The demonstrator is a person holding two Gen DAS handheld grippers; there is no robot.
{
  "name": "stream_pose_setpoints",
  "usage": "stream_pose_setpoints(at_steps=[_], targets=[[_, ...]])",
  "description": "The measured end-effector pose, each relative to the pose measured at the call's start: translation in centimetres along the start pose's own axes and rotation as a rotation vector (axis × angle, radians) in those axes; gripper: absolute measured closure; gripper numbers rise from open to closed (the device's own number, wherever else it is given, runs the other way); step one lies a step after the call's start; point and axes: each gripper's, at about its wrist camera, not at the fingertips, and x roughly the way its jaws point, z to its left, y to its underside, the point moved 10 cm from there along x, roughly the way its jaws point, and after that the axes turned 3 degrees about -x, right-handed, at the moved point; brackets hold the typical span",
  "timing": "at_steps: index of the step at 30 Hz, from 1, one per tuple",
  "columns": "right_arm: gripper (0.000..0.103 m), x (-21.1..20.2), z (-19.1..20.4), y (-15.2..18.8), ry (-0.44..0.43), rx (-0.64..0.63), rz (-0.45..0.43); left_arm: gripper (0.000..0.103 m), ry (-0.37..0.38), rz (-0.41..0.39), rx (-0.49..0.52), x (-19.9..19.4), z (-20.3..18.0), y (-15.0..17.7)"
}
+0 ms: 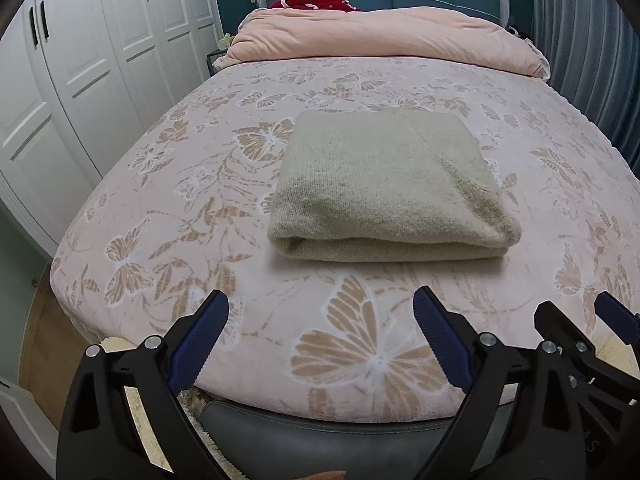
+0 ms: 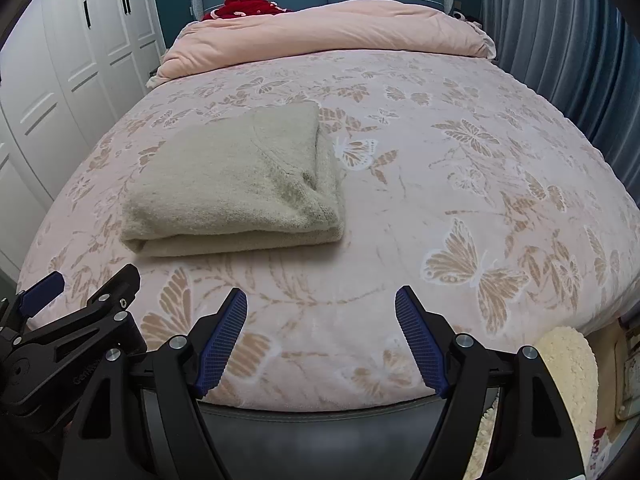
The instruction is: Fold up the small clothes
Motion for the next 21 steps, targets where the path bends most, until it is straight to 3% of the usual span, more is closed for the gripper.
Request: stream_pose_setpoints(at_steps=[21], targets=[[0.031, -0.07, 0.59, 0.28, 0.014, 0.003, 0.0, 0.013, -0.011, -0.015, 0.009, -0.09, 0.25, -0.14]])
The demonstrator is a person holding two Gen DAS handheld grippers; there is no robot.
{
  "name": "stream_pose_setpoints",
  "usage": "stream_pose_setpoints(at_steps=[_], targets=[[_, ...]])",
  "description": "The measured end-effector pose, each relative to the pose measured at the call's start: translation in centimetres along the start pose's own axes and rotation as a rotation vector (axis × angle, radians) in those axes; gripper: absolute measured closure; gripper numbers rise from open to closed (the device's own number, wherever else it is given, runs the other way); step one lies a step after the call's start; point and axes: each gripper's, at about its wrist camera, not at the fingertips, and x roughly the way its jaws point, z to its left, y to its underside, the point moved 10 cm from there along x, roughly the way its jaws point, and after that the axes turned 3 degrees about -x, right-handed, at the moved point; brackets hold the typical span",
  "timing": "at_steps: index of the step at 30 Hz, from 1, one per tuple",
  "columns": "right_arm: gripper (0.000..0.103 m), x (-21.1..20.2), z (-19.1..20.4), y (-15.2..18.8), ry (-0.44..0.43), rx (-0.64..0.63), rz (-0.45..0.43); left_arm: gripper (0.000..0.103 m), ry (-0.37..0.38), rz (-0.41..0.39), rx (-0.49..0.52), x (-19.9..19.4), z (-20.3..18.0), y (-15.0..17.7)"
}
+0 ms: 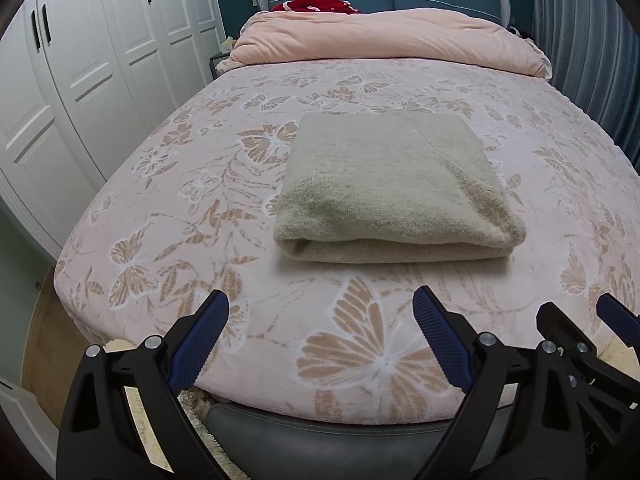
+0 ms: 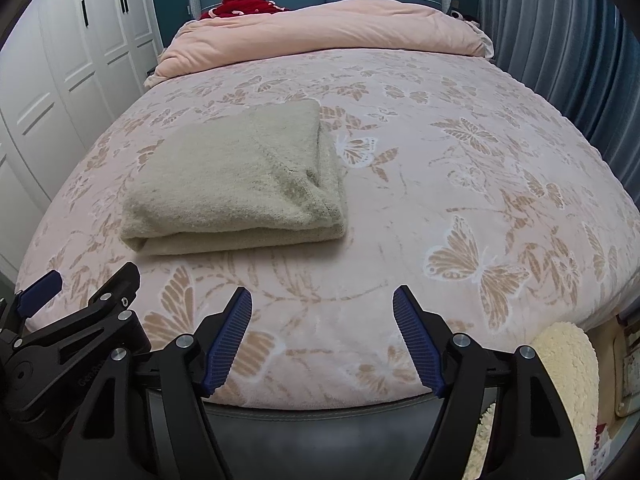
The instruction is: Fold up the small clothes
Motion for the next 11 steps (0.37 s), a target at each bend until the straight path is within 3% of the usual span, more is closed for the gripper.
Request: stream_pose_setpoints(at_steps=[11], targets=[[0.031, -0.03, 0.21, 0.0, 0.004, -0.002, 0.001, 0.019, 0.011, 0.006, -0.006, -0.13, -0.19, 0.22]])
